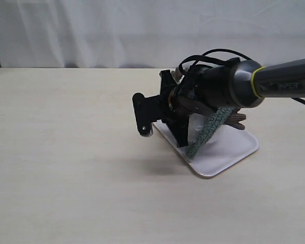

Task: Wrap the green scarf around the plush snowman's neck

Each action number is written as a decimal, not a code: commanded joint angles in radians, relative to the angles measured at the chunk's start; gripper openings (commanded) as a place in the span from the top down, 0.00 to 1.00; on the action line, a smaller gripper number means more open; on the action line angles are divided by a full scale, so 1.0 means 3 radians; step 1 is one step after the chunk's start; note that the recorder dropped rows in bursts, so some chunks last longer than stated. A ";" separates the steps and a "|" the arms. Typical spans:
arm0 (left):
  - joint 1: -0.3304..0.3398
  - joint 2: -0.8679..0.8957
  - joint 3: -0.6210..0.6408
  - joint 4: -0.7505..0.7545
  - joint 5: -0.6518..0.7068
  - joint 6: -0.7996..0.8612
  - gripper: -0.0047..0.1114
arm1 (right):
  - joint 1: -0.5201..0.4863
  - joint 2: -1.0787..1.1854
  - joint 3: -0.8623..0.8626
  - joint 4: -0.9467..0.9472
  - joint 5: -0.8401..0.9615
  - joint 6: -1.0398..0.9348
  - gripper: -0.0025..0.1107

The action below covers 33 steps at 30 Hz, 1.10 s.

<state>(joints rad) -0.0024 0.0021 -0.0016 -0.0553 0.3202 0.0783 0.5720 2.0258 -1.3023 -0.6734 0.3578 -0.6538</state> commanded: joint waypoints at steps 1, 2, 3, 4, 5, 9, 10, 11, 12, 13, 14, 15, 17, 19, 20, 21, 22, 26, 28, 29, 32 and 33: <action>-0.0018 -0.0007 0.0005 0.0003 -0.0042 -0.0016 0.96 | 0.0002 -0.0143 0.0002 0.0001 0.0023 0.0249 0.82; -0.0018 -0.0007 0.0005 0.0003 -0.0042 -0.0016 0.96 | 0.0002 -0.0165 0.0002 0.0001 0.0023 0.0274 0.76; -0.0018 -0.0007 0.0005 0.0003 -0.0042 -0.0016 0.96 | 0.0002 -0.0190 0.0002 0.0001 0.0023 0.0319 0.67; -0.0018 -0.0007 0.0005 0.0003 -0.0042 -0.0016 0.96 | 0.0002 -0.0207 0.0002 0.0001 0.0036 0.0353 0.58; -0.0018 -0.0007 0.0005 0.0003 -0.0042 -0.0016 0.96 | 0.0002 -0.0214 0.0002 0.0005 0.0044 0.0403 0.51; -0.0018 -0.0007 0.0005 0.0003 -0.0042 -0.0016 0.96 | 0.0043 -0.0265 0.0002 0.0040 0.0226 0.0703 0.32; -0.0018 -0.0007 0.0005 0.0003 -0.0042 -0.0016 0.96 | 0.0065 -0.0292 0.0002 0.0040 0.0283 0.0819 0.32; -0.0018 -0.0007 0.0005 0.0003 -0.0042 -0.0016 0.96 | 0.0082 -0.0312 0.0002 0.0040 0.0340 0.0930 0.32; -0.0018 -0.0007 0.0005 0.0003 -0.0042 -0.0016 0.96 | 0.0102 -0.0335 0.0002 0.0040 0.0378 0.1020 0.32; -0.0018 -0.0007 0.0005 0.0003 -0.0042 -0.0016 0.96 | 0.0117 -0.0372 0.0002 0.0040 0.0436 0.1137 0.32; -0.0018 -0.0007 0.0005 0.0003 -0.0042 -0.0016 0.96 | 0.0148 -0.0406 0.0002 0.0067 0.0483 0.1251 0.32; -0.0018 -0.0007 0.0005 0.0003 -0.0042 -0.0016 0.96 | 0.0159 -0.0436 0.0002 0.0066 0.0536 0.1353 0.32; -0.0018 -0.0007 0.0005 0.0003 -0.0042 -0.0016 0.96 | 0.0198 -0.0523 0.0002 0.0112 0.0626 0.1490 0.32; -0.0018 -0.0007 0.0005 0.0003 -0.0042 -0.0016 0.96 | 0.0250 -0.0614 0.0002 0.0128 0.0701 0.1605 0.34; -0.0018 -0.0007 0.0005 0.0003 -0.0042 -0.0016 0.96 | 0.0288 -0.0669 0.0002 0.0128 0.0740 0.1674 0.34; -0.0018 -0.0007 0.0005 0.0003 -0.0042 -0.0016 0.96 | 0.0328 -0.0728 0.0002 0.0143 0.0770 0.1711 0.35; -0.0018 -0.0007 0.0005 0.0003 -0.0042 -0.0016 0.96 | 0.0378 -0.0796 0.0002 0.0143 0.0777 0.1755 0.36; -0.0018 -0.0007 0.0005 0.0003 -0.0042 -0.0016 0.96 | 0.0509 -0.1059 -0.0048 0.0103 0.0685 0.2562 0.36; -0.0018 -0.0007 0.0005 0.0003 -0.0042 -0.0016 0.96 | 0.0509 -0.1164 -0.0165 0.0158 0.0860 0.3186 0.39; -0.0018 -0.0007 0.0005 0.0003 -0.0042 -0.0016 0.96 | 0.0509 -0.1219 -0.0230 0.0248 0.1015 0.3286 0.43; -0.0018 -0.0007 0.0005 0.0003 -0.0042 -0.0016 0.96 | 0.0500 -0.1336 -0.0392 0.0446 0.1635 0.3260 0.50; -0.0018 -0.0007 0.0005 0.0003 -0.0042 -0.0016 0.96 | 0.0490 -0.1365 -0.0422 0.0445 0.1811 0.3252 0.50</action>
<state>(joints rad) -0.0024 0.0021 -0.0016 -0.0553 0.3202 0.0783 0.7244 1.6464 -1.3976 -0.5739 0.7298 0.2898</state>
